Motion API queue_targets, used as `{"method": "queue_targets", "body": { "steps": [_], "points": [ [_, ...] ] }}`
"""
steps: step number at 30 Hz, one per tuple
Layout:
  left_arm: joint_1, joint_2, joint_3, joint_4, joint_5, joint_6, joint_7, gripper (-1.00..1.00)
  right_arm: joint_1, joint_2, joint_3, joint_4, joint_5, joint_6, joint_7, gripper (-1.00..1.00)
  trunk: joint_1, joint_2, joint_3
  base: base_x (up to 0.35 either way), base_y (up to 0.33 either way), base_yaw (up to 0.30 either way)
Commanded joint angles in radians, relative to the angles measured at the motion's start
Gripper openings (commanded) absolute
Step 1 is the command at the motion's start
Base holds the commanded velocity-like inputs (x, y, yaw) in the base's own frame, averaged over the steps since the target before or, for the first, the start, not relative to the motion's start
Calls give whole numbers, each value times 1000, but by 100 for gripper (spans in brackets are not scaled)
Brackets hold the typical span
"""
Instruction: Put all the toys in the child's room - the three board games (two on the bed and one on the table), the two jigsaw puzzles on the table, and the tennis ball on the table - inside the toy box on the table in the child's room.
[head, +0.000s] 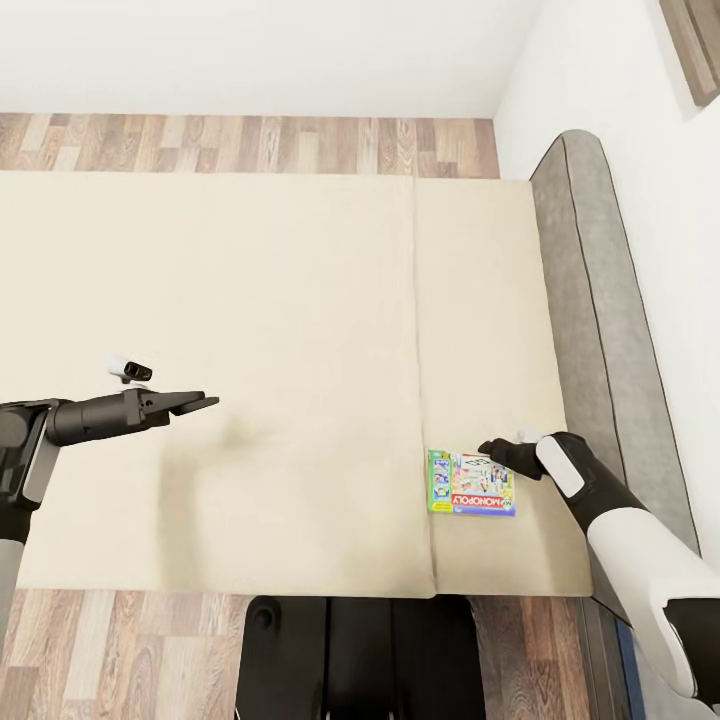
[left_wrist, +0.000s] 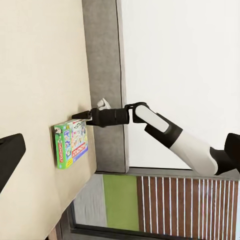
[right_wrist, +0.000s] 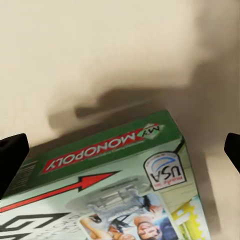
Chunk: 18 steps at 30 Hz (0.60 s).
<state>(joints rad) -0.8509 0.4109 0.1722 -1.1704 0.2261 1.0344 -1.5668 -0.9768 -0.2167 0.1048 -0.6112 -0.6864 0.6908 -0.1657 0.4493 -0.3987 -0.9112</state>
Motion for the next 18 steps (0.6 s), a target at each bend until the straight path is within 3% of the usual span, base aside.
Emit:
{"method": "queue_targets", "body": {
  "steps": [1,18],
  "points": [
    [0,0,0,0,-1,10,-4,100,0,-1,7,-1,-13,3,-8,100,1,-1,-1,0,0,0],
    [0,0,0,0,-1,10,-4,100,0,1,8,-1,-13,3,-8,100,1,-1,-1,0,0,0]
  ]
}}
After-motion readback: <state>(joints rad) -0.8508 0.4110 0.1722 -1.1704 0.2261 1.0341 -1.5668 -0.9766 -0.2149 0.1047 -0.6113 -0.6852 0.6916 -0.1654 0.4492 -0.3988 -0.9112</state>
